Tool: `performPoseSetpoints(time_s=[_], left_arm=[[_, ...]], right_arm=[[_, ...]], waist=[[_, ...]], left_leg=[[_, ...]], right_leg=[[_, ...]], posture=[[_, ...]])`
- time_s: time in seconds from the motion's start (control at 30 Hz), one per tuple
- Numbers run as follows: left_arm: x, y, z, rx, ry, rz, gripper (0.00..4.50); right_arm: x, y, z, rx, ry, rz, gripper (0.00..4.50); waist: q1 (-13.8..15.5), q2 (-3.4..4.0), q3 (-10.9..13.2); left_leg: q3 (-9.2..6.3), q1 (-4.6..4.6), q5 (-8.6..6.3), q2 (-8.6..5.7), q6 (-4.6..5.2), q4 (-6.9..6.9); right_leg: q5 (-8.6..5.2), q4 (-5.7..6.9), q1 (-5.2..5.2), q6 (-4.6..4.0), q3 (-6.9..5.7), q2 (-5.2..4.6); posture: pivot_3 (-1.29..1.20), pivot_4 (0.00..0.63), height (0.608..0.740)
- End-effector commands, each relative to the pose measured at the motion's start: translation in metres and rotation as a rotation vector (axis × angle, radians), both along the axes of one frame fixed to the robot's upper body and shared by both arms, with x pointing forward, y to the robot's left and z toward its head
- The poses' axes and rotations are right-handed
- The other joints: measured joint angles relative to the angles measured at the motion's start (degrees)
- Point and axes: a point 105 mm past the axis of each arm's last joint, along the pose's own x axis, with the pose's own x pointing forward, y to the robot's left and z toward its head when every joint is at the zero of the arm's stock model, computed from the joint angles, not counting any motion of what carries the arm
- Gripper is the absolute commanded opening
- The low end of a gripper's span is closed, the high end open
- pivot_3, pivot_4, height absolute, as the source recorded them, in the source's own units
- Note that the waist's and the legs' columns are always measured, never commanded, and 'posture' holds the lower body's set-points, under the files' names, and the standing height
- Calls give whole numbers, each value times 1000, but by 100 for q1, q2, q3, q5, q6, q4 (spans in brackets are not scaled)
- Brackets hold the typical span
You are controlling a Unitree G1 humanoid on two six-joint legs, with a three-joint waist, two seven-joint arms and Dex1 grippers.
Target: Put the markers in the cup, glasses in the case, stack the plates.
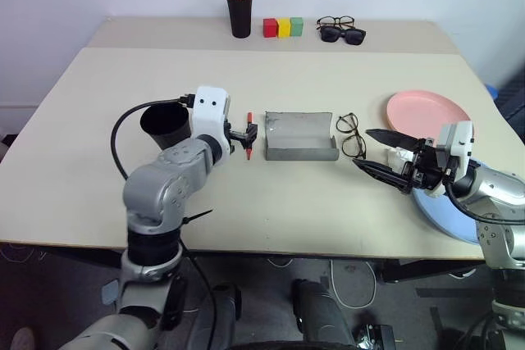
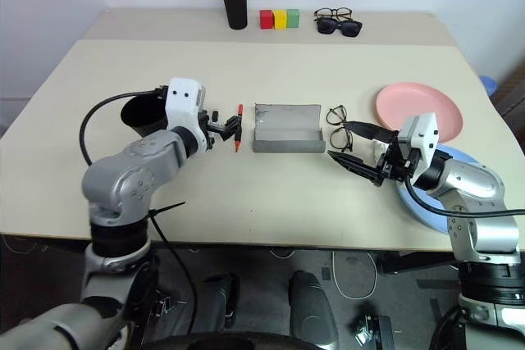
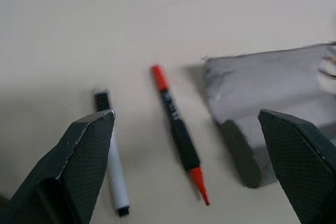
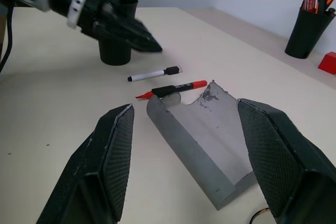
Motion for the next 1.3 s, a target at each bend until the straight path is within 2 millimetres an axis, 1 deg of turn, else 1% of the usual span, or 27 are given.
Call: performPoseSetpoints(time_s=[0.03, 0.27, 0.4, 0.53, 0.67, 0.93, 1.1, 1.27, 1.3], left_arm=[[7, 5, 5, 8, 20, 77, 4500], [15, 24, 4, 67, 89, 214, 4500], [20, 26, 2, 60, 128, 249, 4500], [26, 28, -6, 76, 173, 287, 4500], [31, 22, -9, 71, 199, 298, 4500], [39, 15, -9, 84, 200, 278, 4500], [42, 14, -15, 101, 219, 295, 4500], [46, 8, -20, 99, 234, 296, 4500], [47, 7, -21, 96, 237, 295, 4242]], right_arm=[[0, 3, 11, -13, -41, 23, 3157], [1, 1, 10, -4, -52, 17, 3157], [1, 1, 8, 3, -54, 8, 3157], [0, -1, 8, 7, -60, -4, 3157], [-1, -4, 8, 8, -65, -20, 3157], [-3, -7, 8, 12, -69, -45, 3157], [-6, -8, 7, 16, -70, -59, 3157], [-8, -10, 8, 15, -71, -73, 3157], [-8, -10, 8, 15, -71, -75, 3204]], waist=[[3, -1, 0], [3, -2, 1], [10, -2, 1], [13, -2, 1], [13, -2, 1], [10, -3, 1], [9, -3, 2], [15, -3, 2], [17, -3, 2]], left_leg=[[-1, 0, 1, 0, -2, 1], [-1, -1, 5, -1, -10, 3], [-2, -2, 6, -2, -11, 2], [-2, -2, 6, -3, -12, 3], [-3, -2, 7, -3, -12, 1], [-3, -2, 8, -3, -14, 1], [-3, -3, 8, -3, -15, 0], [-3, -3, 8, -4, -15, 1], [-3, -3, 8, -4, -15, 1]], right_leg=[[0, 0, 0, 0, -1, 0], [1, 0, 1, 0, -2, 0], [1, 0, 1, 0, -2, 0], [1, 0, 1, 0, -2, 0], [1, 0, 1, 1, -2, 0], [1, 0, 0, 1, -2, 0], [1, 0, 0, 2, -2, 0], [1, 0, 0, 3, -3, 0], [1, 0, 0, 4, -3, 0]], posture=[[0, 150, 740], [0, 150, 740], [0, 150, 740], [0, 150, 740], [0, 150, 740], [0, 150, 740], [0, 150, 740], [0, 150, 740], [0, 150, 740]])
